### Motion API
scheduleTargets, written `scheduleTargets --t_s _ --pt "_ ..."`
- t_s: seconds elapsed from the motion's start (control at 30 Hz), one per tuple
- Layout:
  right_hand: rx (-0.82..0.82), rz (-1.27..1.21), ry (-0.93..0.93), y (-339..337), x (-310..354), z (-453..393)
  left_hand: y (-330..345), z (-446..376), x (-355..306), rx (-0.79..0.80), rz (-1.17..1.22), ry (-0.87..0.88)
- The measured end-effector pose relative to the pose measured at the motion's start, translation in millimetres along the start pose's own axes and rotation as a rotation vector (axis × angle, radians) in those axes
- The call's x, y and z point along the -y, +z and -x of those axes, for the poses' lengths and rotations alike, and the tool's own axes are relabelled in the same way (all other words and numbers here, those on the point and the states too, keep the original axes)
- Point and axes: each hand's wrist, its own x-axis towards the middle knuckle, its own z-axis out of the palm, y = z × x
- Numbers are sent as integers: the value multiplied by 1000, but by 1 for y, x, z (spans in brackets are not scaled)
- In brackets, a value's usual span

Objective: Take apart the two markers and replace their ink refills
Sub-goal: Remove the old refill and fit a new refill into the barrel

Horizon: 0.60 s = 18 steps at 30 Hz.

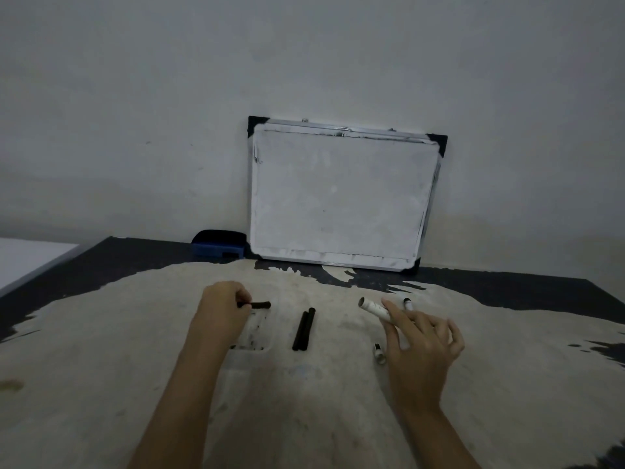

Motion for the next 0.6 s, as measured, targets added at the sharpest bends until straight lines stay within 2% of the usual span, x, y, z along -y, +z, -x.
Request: scheduleTargets --t_s 0.17,0.27,0.33,0.43,0.5,0.6 --pt "6 14 -24 1 -2 0 5 3 -3 225 -84 -113" --pt "26 16 -18 2 -2 1 6 4 -3 241 -102 -106" --pt "21 22 -26 1 -1 0 6 4 -5 165 -87 -46" --pt "12 16 -40 -1 2 0 7 7 -20 35 89 180" --pt "5 7 -65 -1 5 0 10 17 -40 105 243 336" --pt "-12 6 -118 -4 8 0 25 36 -70 280 513 367"
